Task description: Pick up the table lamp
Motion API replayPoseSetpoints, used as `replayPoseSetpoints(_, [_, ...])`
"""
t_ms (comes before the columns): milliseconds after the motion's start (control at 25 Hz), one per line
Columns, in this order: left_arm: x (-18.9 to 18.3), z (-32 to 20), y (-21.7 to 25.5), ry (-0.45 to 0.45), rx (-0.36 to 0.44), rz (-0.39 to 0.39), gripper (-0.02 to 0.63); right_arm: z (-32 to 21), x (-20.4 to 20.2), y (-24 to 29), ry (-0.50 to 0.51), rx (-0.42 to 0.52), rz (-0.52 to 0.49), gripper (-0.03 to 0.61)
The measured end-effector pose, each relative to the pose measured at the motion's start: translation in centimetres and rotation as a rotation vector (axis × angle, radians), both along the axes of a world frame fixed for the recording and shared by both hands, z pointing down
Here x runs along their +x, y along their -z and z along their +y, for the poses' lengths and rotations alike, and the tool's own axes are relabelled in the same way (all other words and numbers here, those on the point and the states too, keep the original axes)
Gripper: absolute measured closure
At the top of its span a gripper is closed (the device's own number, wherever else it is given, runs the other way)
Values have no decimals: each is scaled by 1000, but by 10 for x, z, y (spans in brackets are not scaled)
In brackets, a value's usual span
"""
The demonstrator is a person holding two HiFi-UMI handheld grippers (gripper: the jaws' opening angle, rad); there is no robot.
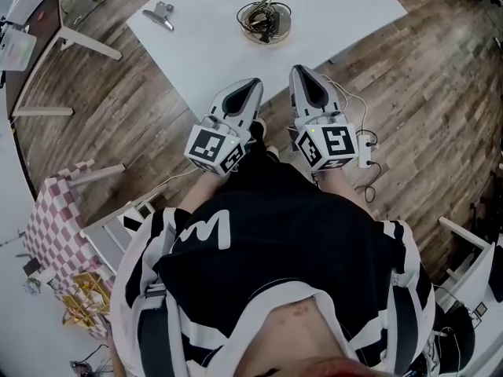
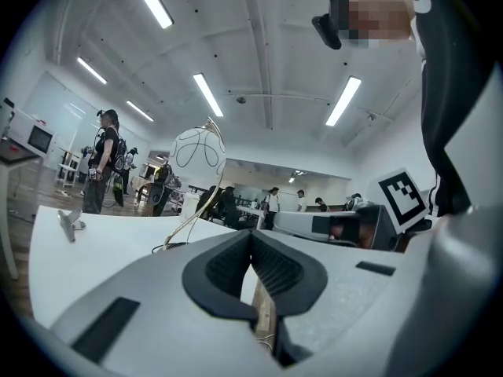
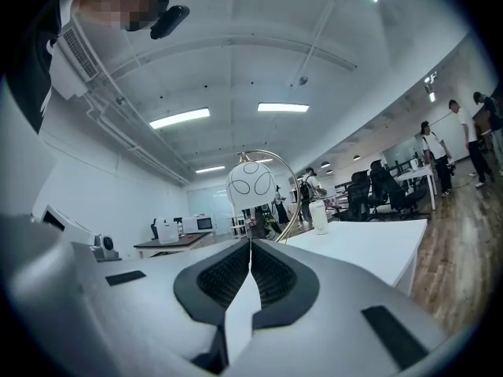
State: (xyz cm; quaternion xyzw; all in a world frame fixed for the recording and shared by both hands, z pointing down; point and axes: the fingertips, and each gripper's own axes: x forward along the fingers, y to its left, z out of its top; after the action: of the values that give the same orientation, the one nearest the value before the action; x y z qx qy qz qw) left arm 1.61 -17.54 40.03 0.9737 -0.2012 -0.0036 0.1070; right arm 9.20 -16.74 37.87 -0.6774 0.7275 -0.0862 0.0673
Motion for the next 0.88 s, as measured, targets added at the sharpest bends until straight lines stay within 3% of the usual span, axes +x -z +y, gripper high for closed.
replayPoseSetpoints(280, [4, -29, -10, 18, -23, -9, 609, -24, 11, -3, -2, -7, 11, 560])
replayPoseSetpoints(640, [41, -97, -7, -39, -16, 13, 609, -86, 40, 2, -16, -3, 59, 558])
replayPoseSetpoints(880, [51, -147, -15, -7, 41, -38, 608, -130, 57, -14, 9, -22, 52, 558])
